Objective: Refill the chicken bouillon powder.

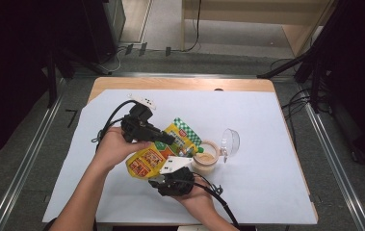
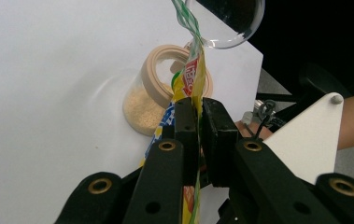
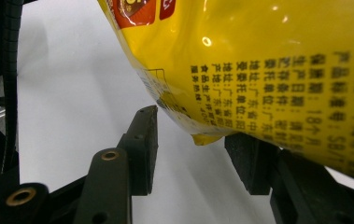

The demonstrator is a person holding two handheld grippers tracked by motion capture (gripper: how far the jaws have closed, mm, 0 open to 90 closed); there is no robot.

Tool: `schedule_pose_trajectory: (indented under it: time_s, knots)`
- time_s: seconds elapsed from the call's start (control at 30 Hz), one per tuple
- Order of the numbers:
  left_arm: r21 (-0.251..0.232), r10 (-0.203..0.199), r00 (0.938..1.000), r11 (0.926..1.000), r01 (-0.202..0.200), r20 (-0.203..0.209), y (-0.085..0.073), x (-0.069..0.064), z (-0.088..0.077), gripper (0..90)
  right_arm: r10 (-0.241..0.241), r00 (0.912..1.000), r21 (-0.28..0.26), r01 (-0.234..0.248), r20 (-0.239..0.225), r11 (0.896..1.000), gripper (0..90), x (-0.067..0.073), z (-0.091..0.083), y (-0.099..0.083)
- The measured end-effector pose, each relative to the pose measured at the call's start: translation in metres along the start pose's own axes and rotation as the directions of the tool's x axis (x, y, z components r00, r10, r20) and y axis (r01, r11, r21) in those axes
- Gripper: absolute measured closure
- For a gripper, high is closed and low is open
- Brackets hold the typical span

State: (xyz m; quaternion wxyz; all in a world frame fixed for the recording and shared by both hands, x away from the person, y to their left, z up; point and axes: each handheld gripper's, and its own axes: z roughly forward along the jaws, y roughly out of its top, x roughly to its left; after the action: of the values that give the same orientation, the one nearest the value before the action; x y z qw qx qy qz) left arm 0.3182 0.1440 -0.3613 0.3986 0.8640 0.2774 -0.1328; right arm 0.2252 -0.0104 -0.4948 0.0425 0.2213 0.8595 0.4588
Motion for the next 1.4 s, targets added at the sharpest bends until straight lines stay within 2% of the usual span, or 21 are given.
schedule_pose_trajectory:
  time_s: [0.13,0.3,0.37,0.63,0.73,0.97,1.23,1.4]
  knots:
    - [-0.001,0.006,0.9999,1.0000,-0.006,-0.010,0.000,-0.001,0.000,86.5,0.000,1.0000,0.004,0.000,0.001,1.000,55.6,0.000,0.000,0.000]
    - [0.002,0.023,0.9996,0.9997,-0.023,0.019,0.000,-0.001,-0.002,89.6,-0.002,1.0000,0.001,0.002,-0.001,1.000,55.0,0.000,0.000,-0.001]
    - [0.001,0.014,0.9996,0.9999,-0.014,0.024,-0.001,-0.001,-0.004,89.6,-0.001,1.0000,0.000,0.001,-0.001,1.000,54.6,0.000,0.000,0.000]
    - [-0.033,0.005,0.9981,0.9995,-0.003,0.062,-0.004,0.003,-0.020,89.7,-0.008,0.9999,-0.020,0.008,0.010,1.000,53.5,-0.001,-0.003,0.001]
    - [-0.050,0.005,0.9968,0.9988,-0.001,0.080,-0.005,0.004,-0.025,89.8,0.005,1.0000,-0.028,-0.005,0.006,1.000,53.1,-0.001,-0.005,0.001]
    - [-0.074,0.009,0.9952,0.9972,-0.002,0.097,-0.007,0.005,-0.034,89.8,0.012,0.9999,-0.056,-0.011,0.011,0.998,52.4,-0.003,-0.008,0.003]
    - [-0.115,0.004,0.9961,0.9934,0.006,0.088,-0.011,0.008,-0.050,89.9,0.020,0.9996,-0.070,-0.019,0.018,0.997,52.4,-0.003,-0.012,0.005]
    - [-0.138,-0.001,0.9971,0.9903,0.011,0.077,-0.014,0.010,-0.058,89.9,0.044,0.9990,-0.083,-0.044,0.008,0.996,52.5,-0.005,-0.015,0.006]
